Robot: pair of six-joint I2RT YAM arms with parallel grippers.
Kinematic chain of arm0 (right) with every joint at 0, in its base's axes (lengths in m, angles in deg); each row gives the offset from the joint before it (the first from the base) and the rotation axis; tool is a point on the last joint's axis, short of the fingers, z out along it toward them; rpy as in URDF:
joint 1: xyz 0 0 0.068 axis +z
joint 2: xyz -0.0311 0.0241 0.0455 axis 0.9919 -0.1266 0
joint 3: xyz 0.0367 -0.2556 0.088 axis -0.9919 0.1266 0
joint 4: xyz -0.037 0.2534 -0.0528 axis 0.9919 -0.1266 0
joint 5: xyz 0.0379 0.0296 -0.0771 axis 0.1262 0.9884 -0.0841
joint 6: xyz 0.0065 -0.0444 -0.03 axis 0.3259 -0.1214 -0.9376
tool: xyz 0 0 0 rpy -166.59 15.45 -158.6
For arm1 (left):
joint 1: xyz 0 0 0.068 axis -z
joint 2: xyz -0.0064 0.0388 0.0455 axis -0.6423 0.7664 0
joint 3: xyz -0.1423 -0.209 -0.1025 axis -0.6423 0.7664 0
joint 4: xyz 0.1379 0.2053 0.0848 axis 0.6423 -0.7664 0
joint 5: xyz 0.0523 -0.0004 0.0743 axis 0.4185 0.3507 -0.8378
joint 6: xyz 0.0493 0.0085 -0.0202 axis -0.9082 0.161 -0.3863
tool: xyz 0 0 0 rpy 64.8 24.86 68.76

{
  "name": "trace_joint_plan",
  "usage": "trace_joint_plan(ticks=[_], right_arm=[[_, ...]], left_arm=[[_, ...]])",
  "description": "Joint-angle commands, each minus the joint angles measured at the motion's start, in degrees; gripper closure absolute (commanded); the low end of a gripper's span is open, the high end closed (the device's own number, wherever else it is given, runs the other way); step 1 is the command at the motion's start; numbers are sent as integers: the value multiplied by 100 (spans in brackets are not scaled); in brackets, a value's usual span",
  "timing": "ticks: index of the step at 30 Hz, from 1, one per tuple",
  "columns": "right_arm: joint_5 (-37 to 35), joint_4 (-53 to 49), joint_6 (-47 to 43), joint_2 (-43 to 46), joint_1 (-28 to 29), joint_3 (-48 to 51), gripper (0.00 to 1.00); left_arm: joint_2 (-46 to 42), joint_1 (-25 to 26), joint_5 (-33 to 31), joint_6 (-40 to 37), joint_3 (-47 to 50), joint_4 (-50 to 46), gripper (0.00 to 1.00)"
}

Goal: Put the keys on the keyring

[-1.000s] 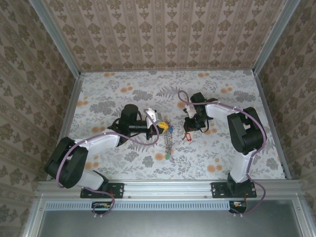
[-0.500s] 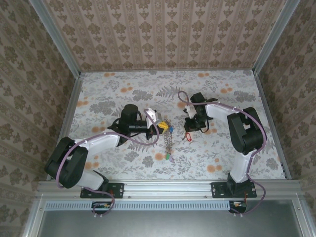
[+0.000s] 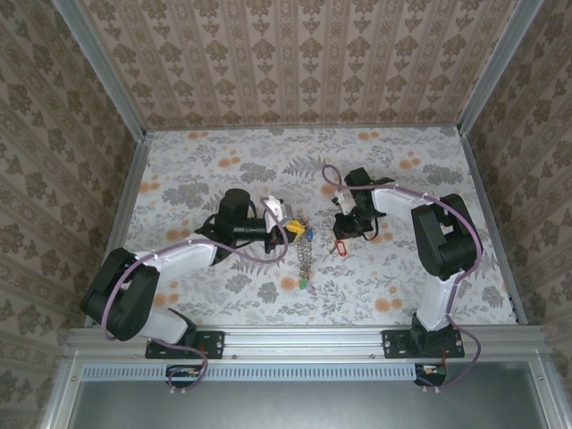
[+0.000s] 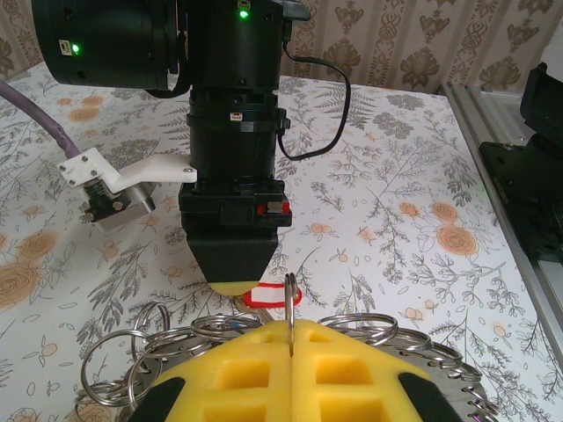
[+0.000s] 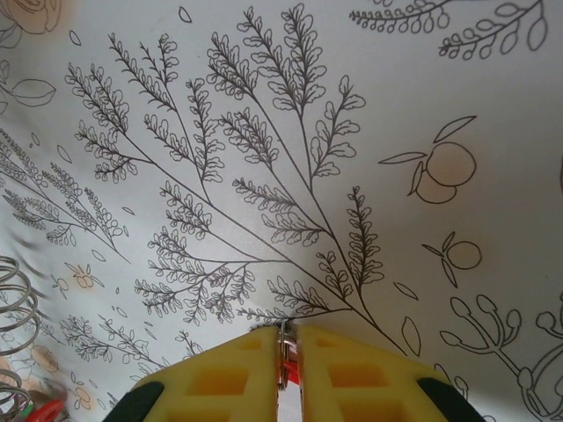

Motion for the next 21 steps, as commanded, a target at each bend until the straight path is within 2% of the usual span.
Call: trace_joint_plan(ticks=[1,5,21], right_arm=[[-58,-284,-95,12,31,-92,84],[-106,-286,-97,12,39,-72,88],[-51,-75,6,-18,57,-120,87]], left_arm=[[-93,15,163,-87,-118,91,100],[-92,16,165,-87,-111,91,100],[-92,16,161,-96,-122,75,100]])
